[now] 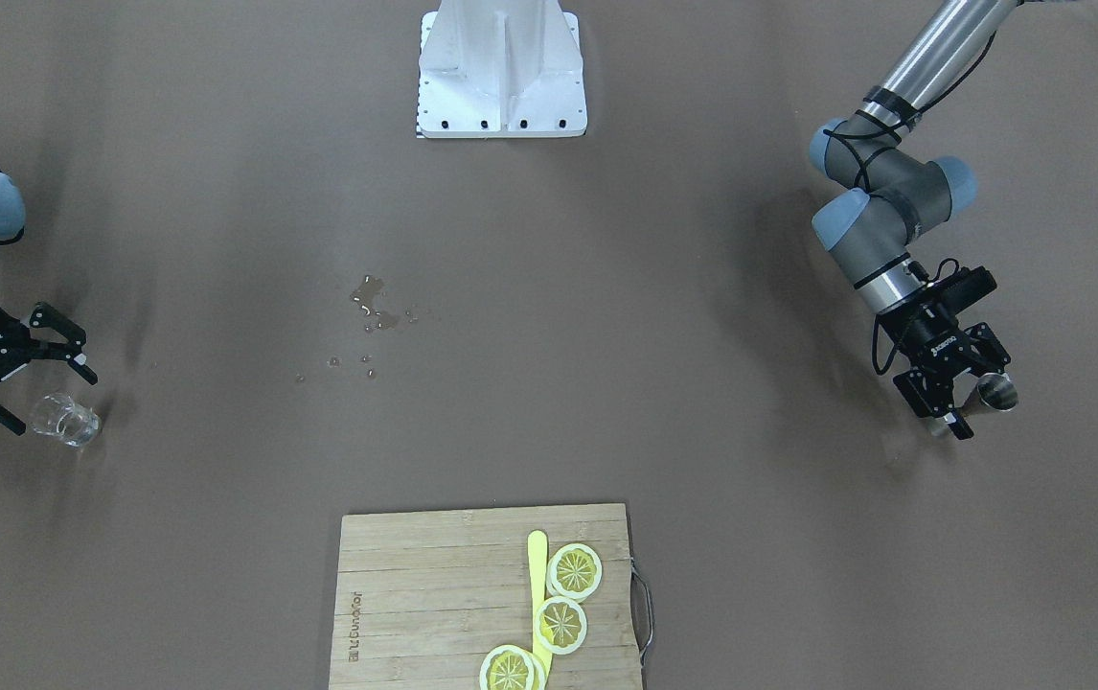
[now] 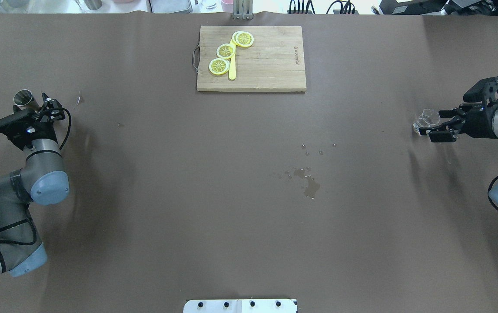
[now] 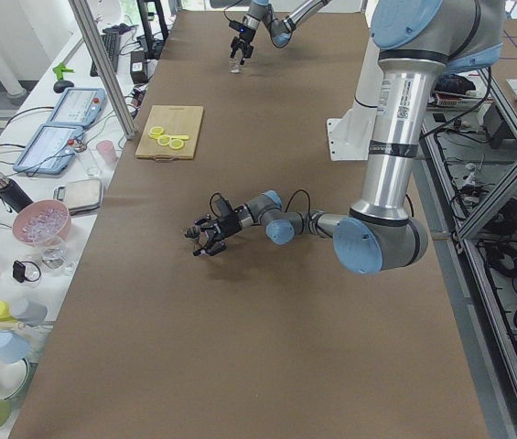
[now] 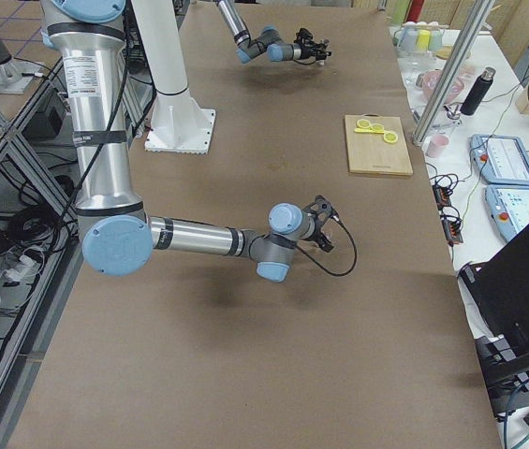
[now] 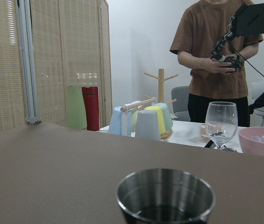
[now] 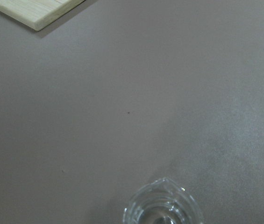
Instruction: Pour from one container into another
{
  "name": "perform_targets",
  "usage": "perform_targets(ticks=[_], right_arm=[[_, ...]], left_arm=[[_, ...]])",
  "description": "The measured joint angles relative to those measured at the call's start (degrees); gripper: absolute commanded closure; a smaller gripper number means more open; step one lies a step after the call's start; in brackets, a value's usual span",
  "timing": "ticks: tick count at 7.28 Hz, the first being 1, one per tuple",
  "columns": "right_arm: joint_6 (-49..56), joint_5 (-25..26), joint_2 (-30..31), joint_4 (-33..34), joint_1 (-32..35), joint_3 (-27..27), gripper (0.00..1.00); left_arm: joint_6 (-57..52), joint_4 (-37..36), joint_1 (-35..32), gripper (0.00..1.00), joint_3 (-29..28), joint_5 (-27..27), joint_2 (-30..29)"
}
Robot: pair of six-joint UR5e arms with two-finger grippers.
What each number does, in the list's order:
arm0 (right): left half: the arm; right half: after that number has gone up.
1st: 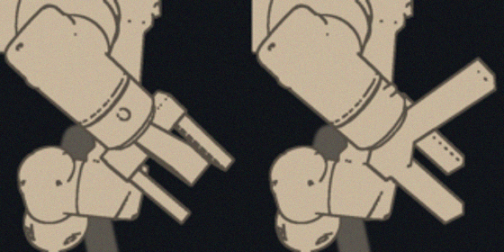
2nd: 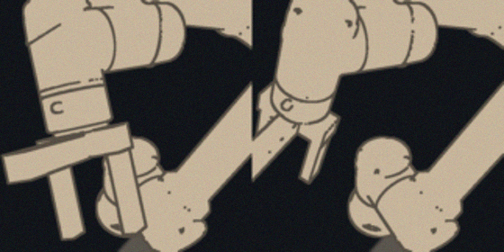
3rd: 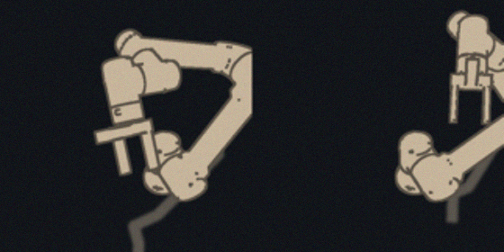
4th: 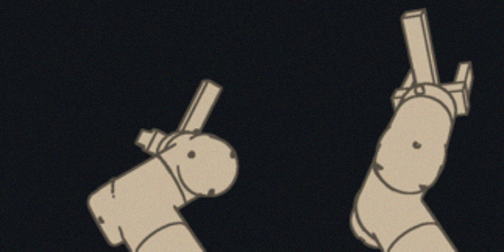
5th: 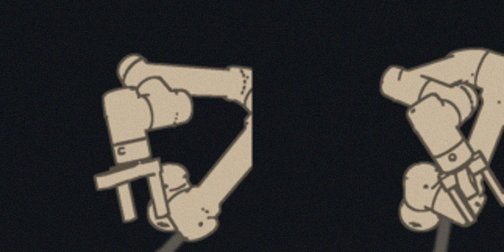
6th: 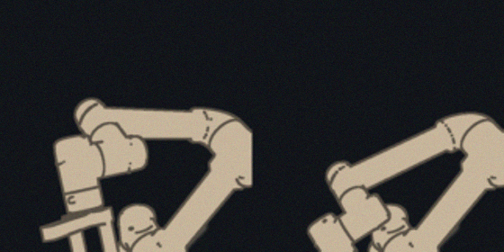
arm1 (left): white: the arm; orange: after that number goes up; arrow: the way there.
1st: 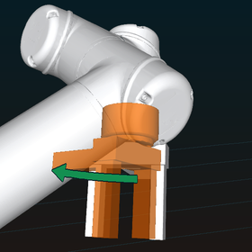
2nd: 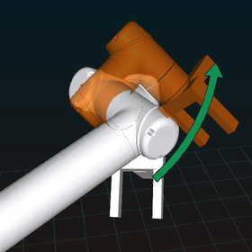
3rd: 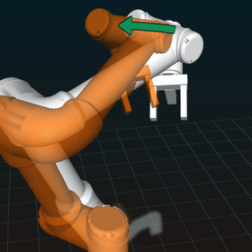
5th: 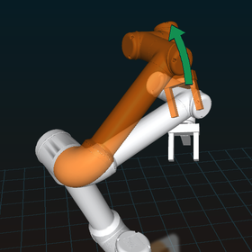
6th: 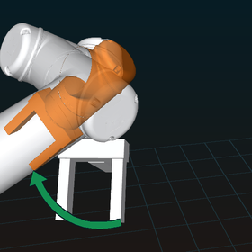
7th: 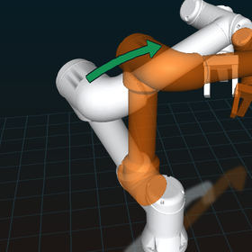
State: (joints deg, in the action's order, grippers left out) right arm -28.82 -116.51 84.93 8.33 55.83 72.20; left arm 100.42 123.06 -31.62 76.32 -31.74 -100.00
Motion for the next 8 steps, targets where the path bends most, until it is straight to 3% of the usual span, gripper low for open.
perform_targets(ticks=[2,5,8], right_arm=[[-0.5,3.2,-0.1,0.0,-1.0,-0.7,0.01],[-0.7,5.1,-0.3,0.0,-2.2,-1.2,0.01],[-1.0,6.0,-0.8,0.0,-3.5,-1.8,0.01]], left_arm=[[-0.1,-0.5,0.1,0.49,-0.1,0.0,-0.2],[-0.3,-0.8,0.4,0.56,-0.5,0.0,-0.7],[-0.6,-0.8,0.7,0.89,-0.8,0.0,-1.0]])
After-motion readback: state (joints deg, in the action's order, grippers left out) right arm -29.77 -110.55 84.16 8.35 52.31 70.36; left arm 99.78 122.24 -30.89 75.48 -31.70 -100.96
